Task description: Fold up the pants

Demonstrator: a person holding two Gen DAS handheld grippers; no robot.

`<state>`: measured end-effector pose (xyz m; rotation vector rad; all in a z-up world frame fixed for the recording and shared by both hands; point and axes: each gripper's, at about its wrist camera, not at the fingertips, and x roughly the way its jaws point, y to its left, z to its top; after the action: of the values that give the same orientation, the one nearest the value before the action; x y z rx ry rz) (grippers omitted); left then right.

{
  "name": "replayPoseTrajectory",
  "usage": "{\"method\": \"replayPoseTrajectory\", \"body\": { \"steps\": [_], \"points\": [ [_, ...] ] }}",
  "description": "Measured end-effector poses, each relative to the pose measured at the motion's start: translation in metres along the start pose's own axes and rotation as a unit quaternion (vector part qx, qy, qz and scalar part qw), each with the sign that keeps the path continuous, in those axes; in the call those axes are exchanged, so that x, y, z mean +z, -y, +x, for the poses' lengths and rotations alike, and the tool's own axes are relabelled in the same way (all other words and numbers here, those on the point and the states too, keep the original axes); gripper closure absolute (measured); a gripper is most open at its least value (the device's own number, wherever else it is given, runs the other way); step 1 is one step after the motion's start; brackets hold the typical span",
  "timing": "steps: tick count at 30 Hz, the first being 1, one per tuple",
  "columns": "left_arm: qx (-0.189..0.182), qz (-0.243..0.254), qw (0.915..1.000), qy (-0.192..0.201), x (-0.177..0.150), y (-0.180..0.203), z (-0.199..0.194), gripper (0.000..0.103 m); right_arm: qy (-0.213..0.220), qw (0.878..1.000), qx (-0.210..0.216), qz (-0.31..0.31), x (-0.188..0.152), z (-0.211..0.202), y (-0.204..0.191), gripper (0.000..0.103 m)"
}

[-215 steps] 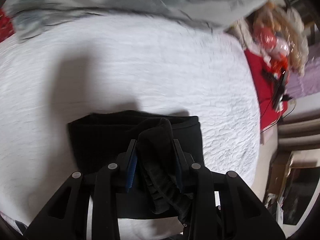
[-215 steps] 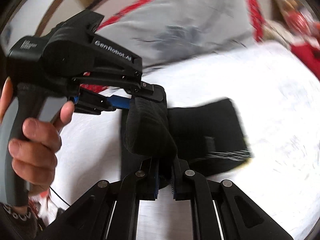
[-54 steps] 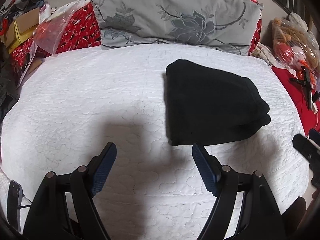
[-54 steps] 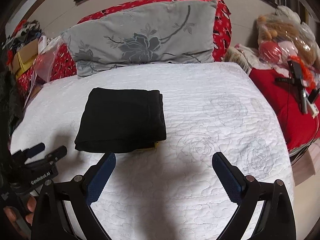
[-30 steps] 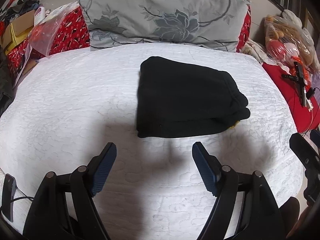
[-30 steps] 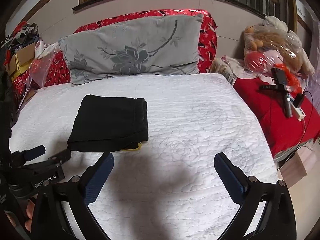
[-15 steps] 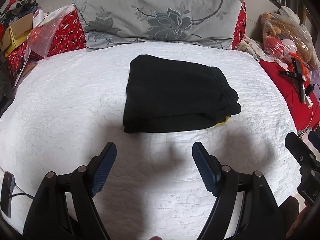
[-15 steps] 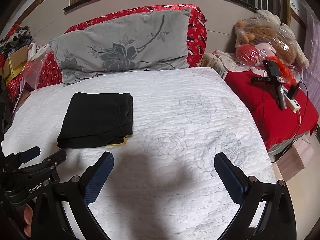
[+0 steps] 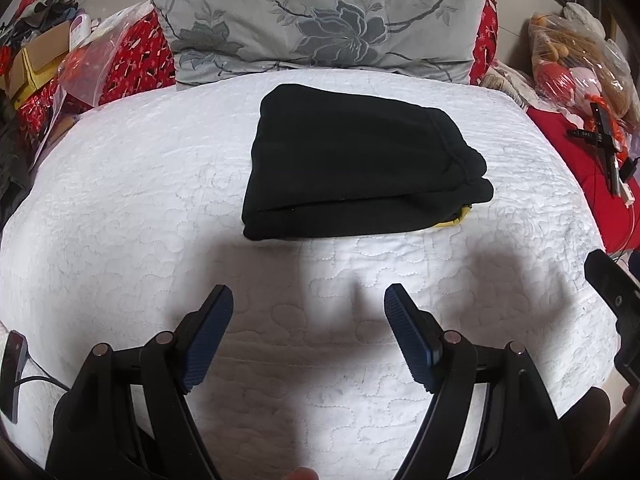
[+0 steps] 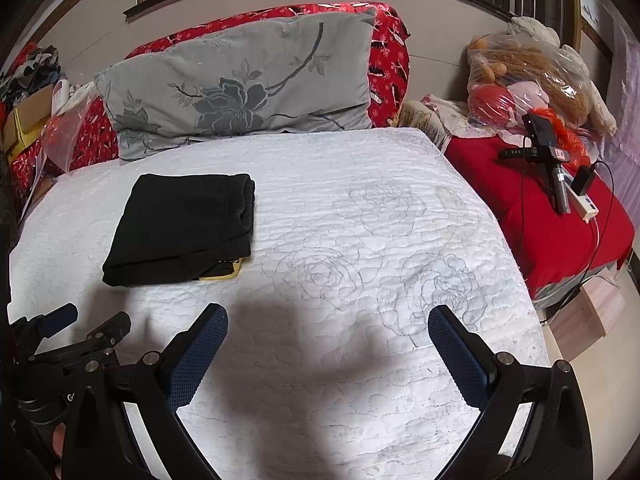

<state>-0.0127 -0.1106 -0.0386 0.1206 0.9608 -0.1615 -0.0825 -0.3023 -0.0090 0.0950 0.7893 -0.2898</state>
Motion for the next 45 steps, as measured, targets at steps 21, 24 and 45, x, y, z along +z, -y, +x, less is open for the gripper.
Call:
{"method": "replayPoseTrajectory", "body": {
  "steps": [21,24,45],
  "points": [
    [-0.012,0.005,0.9999,-0.004,0.004,0.013,-0.002,0.025,-0.005,1.0,-0.002,0.014,-0.002,0.003,0.013,0.002],
    [-0.015,0.005,0.9999,-0.005,0.004,0.013,-0.001,0.025,-0.006,1.0,-0.002,0.013,-0.002,0.004,0.012,0.002],
    [-0.017,0.01,0.9998,-0.01,0.004,0.014,0.001,0.025,-0.009,1.0,-0.003,0.01,-0.002,0.007,0.009,0.002]
  ]
}}
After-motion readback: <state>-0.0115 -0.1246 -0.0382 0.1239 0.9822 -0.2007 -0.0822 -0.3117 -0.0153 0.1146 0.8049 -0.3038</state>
